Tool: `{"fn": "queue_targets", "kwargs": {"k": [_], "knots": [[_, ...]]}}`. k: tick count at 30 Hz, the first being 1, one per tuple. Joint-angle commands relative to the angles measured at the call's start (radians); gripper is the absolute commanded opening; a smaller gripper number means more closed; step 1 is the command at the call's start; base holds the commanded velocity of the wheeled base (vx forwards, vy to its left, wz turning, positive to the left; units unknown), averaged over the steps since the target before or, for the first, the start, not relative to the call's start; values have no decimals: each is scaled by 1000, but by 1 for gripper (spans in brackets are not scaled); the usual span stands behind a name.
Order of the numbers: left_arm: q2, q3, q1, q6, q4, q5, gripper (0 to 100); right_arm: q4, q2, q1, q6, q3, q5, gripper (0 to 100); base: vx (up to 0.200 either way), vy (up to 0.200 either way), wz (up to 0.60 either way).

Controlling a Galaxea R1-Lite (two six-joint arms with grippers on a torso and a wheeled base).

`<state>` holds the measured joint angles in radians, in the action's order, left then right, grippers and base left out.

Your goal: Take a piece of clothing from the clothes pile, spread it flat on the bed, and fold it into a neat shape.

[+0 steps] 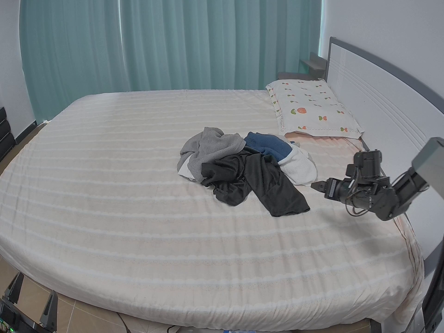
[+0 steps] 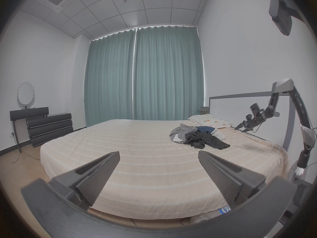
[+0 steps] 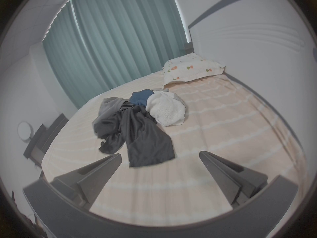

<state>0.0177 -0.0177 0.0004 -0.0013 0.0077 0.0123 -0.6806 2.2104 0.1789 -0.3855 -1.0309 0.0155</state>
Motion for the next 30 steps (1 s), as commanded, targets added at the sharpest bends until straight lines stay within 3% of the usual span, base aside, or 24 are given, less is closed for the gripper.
{"fn": "queue_targets", "kwargs": {"k": [1,13,30], "knots": [[-8,15,0,0,0,3,100,-13,364,70,-115,-288,93,100,0,0,0],[-7,15,-7,1,2,3,100,-4,407,48,-128,-341,103,100,0,0,0],[-7,15,-7,1,2,3,100,-25,446,76,-142,-394,110,100,0,0,0]]}}
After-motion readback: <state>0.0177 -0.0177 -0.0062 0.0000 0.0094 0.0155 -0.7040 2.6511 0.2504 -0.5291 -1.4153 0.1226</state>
